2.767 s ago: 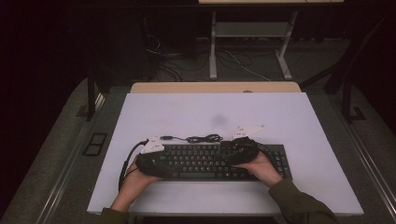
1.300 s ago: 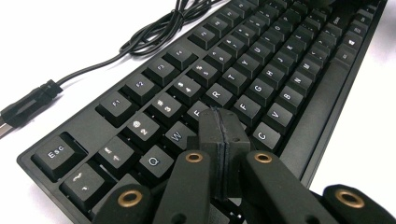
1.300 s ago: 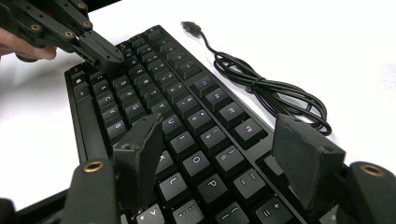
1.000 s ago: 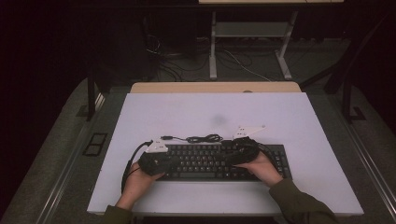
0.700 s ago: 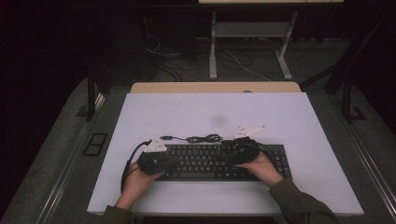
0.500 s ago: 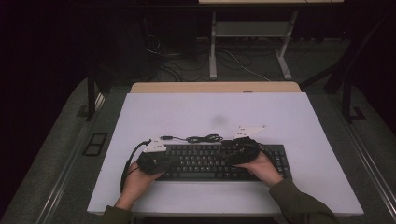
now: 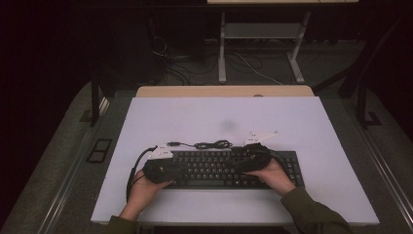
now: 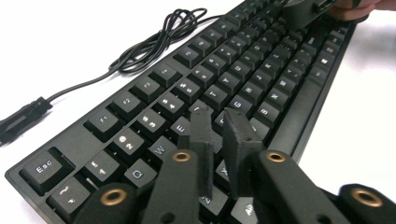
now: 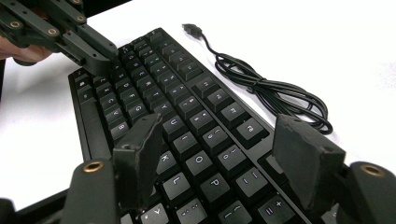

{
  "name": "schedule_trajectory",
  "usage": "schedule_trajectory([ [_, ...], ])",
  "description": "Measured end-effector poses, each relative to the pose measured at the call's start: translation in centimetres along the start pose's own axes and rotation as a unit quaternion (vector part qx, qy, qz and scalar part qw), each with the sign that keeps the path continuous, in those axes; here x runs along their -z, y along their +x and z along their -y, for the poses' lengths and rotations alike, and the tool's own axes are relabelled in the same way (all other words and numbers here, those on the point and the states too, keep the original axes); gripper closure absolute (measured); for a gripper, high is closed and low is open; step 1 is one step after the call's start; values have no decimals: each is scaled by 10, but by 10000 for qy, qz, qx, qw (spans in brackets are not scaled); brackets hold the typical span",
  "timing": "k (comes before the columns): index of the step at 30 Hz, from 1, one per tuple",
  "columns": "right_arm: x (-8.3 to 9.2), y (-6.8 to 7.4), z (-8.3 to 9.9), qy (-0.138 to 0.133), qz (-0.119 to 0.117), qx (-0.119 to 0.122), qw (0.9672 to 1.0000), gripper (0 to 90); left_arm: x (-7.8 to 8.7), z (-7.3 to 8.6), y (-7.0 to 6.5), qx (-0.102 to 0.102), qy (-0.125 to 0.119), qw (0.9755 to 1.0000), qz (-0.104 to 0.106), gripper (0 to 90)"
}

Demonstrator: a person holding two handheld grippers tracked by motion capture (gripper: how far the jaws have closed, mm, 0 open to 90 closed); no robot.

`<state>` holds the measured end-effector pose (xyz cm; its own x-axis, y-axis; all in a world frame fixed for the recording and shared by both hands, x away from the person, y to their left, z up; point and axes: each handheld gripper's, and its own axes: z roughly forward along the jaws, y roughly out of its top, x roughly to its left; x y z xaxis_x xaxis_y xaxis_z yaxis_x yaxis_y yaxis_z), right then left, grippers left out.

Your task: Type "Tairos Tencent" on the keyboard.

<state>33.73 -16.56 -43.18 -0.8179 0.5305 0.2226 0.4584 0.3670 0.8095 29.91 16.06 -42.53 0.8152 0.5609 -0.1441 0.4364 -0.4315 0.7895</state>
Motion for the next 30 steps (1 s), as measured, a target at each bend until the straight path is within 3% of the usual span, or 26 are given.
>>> schedule_trajectory([
  [5,1,0,-1,-18,-14,-10,10000,329,1,-1,-3,-39,22,9999,129,888],
  [17,0,-2,-1,-23,-9,-10,10000,328,-3,-3,-12,-220,115,9987,442,889],
  [30,1,-1,0,-35,-6,14,10000,329,-13,-4,-23,-479,353,9955,736,889],
])
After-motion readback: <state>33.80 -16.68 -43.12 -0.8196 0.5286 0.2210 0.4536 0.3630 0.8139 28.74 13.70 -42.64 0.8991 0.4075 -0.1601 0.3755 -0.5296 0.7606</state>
